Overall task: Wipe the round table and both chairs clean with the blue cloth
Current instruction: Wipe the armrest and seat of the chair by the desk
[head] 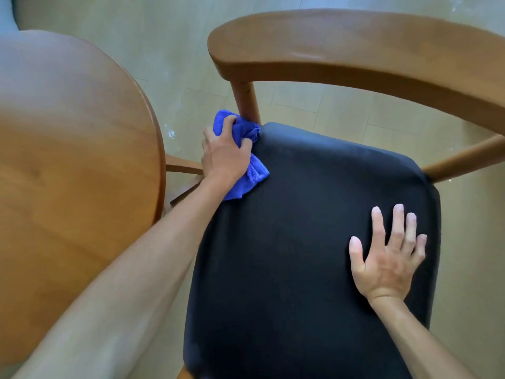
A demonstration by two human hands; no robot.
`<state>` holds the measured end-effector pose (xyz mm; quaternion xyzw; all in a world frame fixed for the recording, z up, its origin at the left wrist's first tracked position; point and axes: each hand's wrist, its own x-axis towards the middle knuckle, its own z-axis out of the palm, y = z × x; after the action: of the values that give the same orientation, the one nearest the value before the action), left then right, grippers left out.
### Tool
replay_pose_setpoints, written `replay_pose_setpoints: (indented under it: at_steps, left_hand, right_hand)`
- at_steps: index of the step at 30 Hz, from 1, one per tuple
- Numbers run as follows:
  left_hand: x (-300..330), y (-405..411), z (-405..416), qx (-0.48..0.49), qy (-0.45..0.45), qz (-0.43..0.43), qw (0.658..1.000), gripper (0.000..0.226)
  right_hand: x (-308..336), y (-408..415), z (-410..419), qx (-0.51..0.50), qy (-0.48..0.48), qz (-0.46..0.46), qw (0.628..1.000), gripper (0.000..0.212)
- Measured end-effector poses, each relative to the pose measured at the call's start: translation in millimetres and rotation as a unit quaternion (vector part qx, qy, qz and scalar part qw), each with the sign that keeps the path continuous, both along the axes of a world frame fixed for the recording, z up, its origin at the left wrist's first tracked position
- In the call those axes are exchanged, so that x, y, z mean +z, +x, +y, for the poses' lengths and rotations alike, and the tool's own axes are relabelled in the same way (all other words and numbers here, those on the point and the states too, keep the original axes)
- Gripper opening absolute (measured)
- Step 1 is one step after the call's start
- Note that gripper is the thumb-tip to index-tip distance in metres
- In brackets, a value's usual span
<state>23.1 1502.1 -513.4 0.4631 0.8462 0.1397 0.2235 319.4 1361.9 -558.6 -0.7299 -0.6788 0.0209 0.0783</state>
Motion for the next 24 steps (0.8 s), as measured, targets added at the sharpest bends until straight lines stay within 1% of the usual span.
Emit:
replay_pose_setpoints:
  at_steps: [3, 7, 9, 13, 15, 17, 19, 22, 24]
  left_hand:
    - [-6.0, -12.1, -18.8, 0.014, -0.007, -0.033, 0.999, 0.050]
    - [-0.9, -22.7, -100.4, 0.057, -0.010, -0.072, 0.996, 0.052]
    - [5.9, -19.7, -157.7, 0.045, -0.024, -0.088, 0.995, 0.055]
    - [21.9, -6.7, -280.9, -0.015, -0.092, -0.108, 0.990, 0.068]
    - [26.1, -4.2, -313.7, -0.040, -0.104, -0.110, 0.988, 0.073]
    - [26.6, -5.3, -313.1, -0.050, -0.099, -0.098, 0.989, 0.070]
    - [24.8, -3.5, -285.5, -0.064, -0.074, -0.076, 0.992, 0.063]
    - [20.3, 8.0, -210.5, -0.049, -0.025, -0.060, 0.997, 0.054]
    - [16.0, 13.2, -149.7, -0.035, 0.017, -0.051, 0.998, 0.052]
  right_hand:
    - [-0.9, 1.4, -0.4, 0.000, 0.001, -0.002, 1.000, 0.064]
    - [1.9, -0.1, -0.8, -0.002, -0.001, 0.002, 1.000, 0.064]
    - [2.9, -0.6, -0.5, -0.003, -0.001, 0.001, 1.000, 0.064]
    - [4.2, -1.7, -0.6, -0.004, 0.001, 0.004, 1.000, 0.063]
    - [4.0, -1.2, -0.6, -0.005, 0.004, 0.006, 1.000, 0.063]
    - [3.4, -0.3, -0.6, -0.006, 0.001, 0.011, 1.000, 0.064]
    - [2.1, -0.9, -1.0, -0.004, 0.006, 0.010, 1.000, 0.064]
    - [-0.2, 0.2, -0.6, 0.000, 0.009, 0.002, 1.000, 0.064]
    - [-1.3, 0.4, -0.7, 0.002, 0.013, -0.002, 1.000, 0.064]
